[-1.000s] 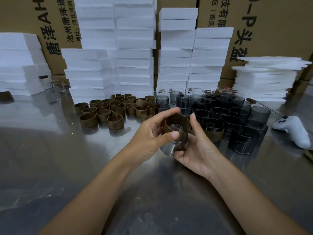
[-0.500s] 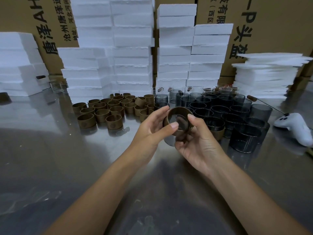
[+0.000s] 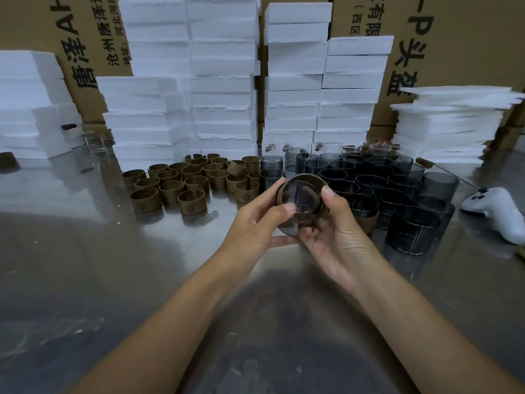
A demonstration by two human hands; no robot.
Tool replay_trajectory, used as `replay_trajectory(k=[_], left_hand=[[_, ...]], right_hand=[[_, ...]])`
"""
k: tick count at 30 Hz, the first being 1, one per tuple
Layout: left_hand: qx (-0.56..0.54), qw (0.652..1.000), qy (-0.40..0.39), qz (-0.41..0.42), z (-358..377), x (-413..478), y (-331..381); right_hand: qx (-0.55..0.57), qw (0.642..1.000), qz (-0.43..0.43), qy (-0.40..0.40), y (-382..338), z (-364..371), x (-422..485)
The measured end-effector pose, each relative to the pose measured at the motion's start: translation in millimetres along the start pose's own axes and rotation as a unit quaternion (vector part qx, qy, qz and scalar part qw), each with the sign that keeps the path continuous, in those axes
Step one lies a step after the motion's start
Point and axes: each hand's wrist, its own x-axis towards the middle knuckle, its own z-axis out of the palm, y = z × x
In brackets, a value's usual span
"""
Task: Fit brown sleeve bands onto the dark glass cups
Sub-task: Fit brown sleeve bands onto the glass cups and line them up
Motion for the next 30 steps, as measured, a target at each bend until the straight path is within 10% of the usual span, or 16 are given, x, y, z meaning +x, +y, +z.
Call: replay_trajectory(k=[16,30], left_hand=[[-0.001,0.996,0.080,0.030,6,-1,-6],[-0.054,0.997,-0.019,-0.048,-16,2,0]], right_hand=[[-0.026,0.998,0.023,0.051,2,-1,1],[-0.104,0.993,0.057,0.028,5,-13,6]])
